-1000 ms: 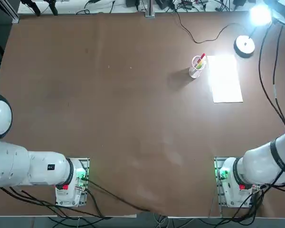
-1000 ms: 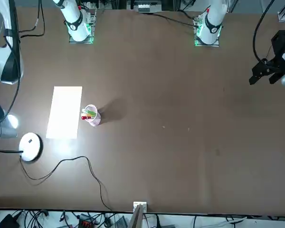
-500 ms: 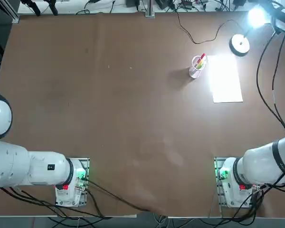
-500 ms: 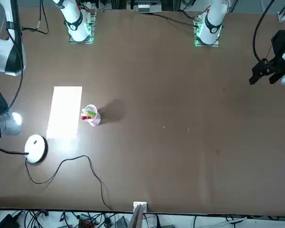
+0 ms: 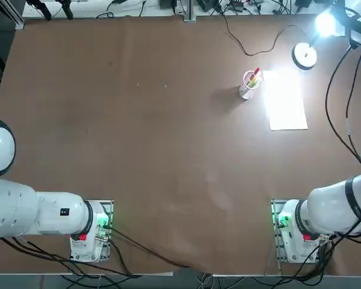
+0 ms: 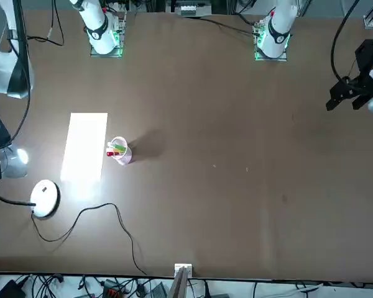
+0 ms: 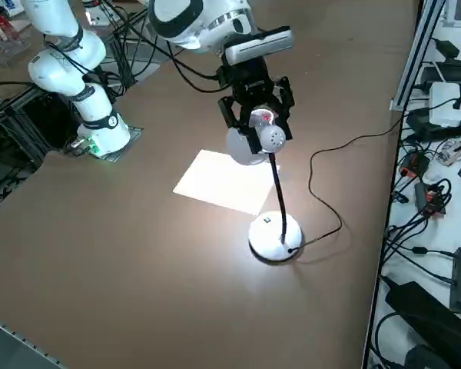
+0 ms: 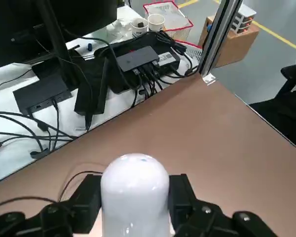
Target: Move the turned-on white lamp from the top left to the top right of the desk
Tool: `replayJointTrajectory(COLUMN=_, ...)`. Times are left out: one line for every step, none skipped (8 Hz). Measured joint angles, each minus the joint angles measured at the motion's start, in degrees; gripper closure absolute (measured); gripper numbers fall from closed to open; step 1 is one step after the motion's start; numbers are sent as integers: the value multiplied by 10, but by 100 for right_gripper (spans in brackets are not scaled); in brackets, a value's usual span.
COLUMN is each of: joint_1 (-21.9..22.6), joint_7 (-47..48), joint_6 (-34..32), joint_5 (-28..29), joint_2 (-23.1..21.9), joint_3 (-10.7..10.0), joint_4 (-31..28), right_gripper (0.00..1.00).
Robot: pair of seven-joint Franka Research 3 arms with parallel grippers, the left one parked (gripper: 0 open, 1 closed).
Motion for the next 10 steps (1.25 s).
replayJointTrajectory(joint_1=0, joint_7=0, joint_6=1, joint_5=-3, joint_2=0, joint_3=0, joint_4=-2, right_gripper=27)
replayJointTrajectory(joint_1=0, joint_7=0, joint_6=4, joint_5=-5, joint_2=0, joint_3=0, joint_4=-4, right_gripper=27)
replayJointTrajectory(joint_1=0, joint_7=0, joint_6=9, joint_5=-7, joint_2=0, joint_3=0, joint_4=-7, right_gripper=27)
replayJointTrajectory(joint_1=0, joint_7=0, joint_6=16, joint_5=-9, joint_2=0, joint_3=0, joint_4=-11, right_gripper=27)
replayJointTrajectory(joint_1=0, joint_7=1, joint_6=17, joint_5=-9, joint_2=-2, joint_3=0, joint_4=-13, right_gripper=27)
replayJointTrajectory(joint_1=0, joint_7=6, joint_6=17, joint_5=-9, joint_2=-3, joint_3=0, joint_4=-15, right_gripper=27)
replayJointTrajectory(joint_1=0, joint_7=9, joint_6=18, joint_5=-10, joint_2=-5, joint_3=0, joint_4=-19, right_gripper=27)
replayJointTrajectory(joint_1=0, joint_7=10, joint_6=18, joint_5=-11, joint_2=-8, joint_3=0, joint_4=-23, right_gripper=27)
replayJointTrajectory(joint_1=0, joint_7=11, joint_6=18, joint_5=-11, joint_2=-10, joint_3=0, joint_4=-27, right_gripper=27)
replayJointTrajectory(joint_1=0, joint_7=11, joint_6=18, joint_5=-11, joint_2=-11, joint_3=0, joint_4=-28, right_gripper=25)
